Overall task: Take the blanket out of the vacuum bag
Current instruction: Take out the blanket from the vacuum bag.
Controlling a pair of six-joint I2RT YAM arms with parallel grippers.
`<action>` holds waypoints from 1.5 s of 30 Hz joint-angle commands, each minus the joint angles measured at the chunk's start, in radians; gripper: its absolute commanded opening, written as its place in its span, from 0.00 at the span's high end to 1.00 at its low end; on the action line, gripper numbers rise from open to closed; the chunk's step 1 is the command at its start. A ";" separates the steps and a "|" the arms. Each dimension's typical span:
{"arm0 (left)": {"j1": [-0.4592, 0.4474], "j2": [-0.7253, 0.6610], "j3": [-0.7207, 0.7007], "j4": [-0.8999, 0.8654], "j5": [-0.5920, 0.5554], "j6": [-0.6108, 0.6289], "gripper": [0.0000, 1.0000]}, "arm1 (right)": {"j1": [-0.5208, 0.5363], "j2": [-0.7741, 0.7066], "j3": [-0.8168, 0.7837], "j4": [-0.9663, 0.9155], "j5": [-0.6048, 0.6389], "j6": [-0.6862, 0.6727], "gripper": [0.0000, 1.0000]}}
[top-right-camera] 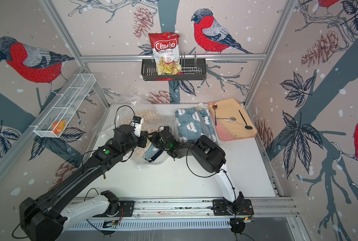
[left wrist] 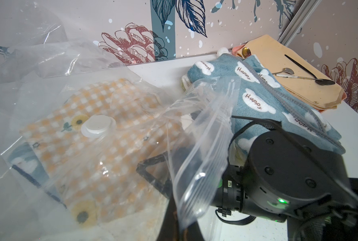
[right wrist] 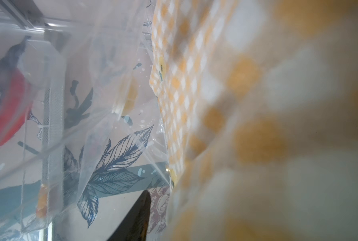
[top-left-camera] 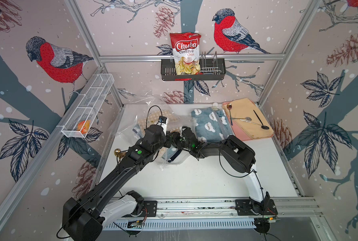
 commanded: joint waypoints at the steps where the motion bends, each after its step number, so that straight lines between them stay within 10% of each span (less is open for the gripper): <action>1: -0.001 -0.001 0.001 0.016 0.013 0.005 1.00 | 0.006 0.020 0.030 -0.020 0.041 0.012 0.54; 9: -0.002 -0.007 0.003 0.013 -0.004 0.009 1.00 | 0.023 -0.054 0.003 0.013 0.047 -0.060 1.00; 45: 0.001 -0.024 -0.003 0.013 -0.094 0.008 1.00 | 0.067 -0.505 -0.330 0.010 -0.046 -0.204 1.00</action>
